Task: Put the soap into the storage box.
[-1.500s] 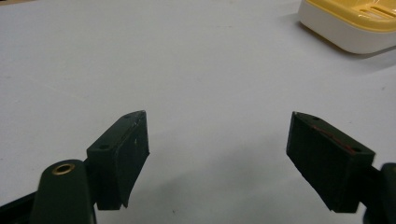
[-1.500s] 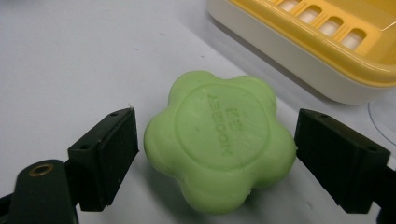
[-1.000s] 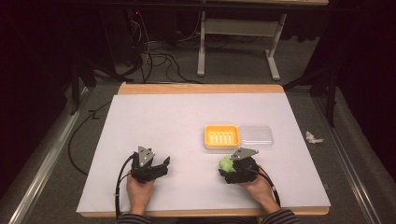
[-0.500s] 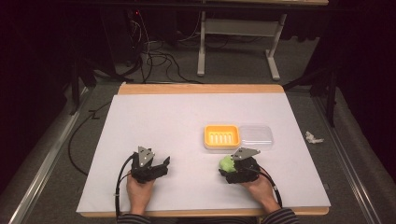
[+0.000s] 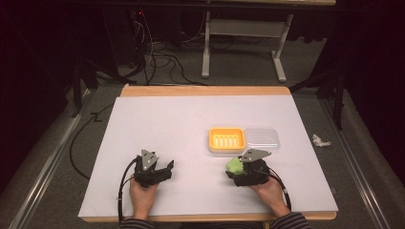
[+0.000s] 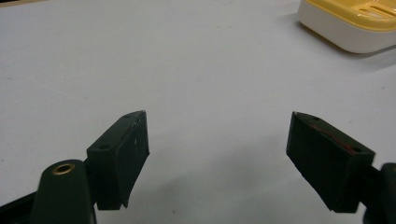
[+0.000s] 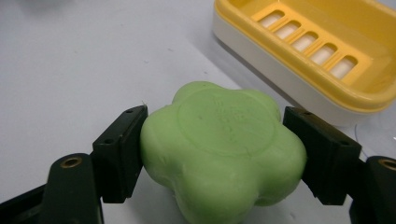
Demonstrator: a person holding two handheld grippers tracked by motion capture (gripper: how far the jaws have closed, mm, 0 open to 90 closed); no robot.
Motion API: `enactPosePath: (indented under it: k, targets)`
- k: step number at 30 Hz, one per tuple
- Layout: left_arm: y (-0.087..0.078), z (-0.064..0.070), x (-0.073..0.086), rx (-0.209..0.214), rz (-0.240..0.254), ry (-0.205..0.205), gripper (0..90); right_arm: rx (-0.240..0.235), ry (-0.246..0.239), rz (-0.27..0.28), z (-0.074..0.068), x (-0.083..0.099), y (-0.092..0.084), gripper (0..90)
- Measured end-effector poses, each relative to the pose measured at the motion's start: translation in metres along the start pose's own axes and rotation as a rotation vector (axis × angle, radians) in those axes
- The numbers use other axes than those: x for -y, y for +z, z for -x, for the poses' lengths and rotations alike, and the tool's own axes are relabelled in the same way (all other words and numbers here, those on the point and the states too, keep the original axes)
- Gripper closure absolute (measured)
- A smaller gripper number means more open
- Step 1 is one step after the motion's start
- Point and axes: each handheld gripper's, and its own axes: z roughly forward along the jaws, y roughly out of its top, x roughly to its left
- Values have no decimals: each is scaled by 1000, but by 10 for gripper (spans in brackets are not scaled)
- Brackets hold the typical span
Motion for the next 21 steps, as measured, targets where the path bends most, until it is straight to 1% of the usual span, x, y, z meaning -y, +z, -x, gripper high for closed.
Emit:
enactPosePath:
  k: [2,4,7,10,15,19,21]
  targets:
    - [0,0,0,-1,-4,2,217,5,3,5,1,-1,-2,258]
    - [0,0,0,-2,-5,3,217,11,-11,2,2,-3,-6,258]
    - [0,0,0,-1,-5,3,217,10,-4,23,3,-5,-9,258]
    - [0,0,0,-1,-5,4,217,19,-15,17,4,-7,-12,259]
    - [0,0,0,-1,-6,3,217,33,-19,25,7,-11,-16,260]
    - [0,0,0,-2,-7,2,217,41,-1,50,12,-14,-19,260]
    - [0,0,0,-2,-8,3,217,46,8,47,15,-16,-20,260]
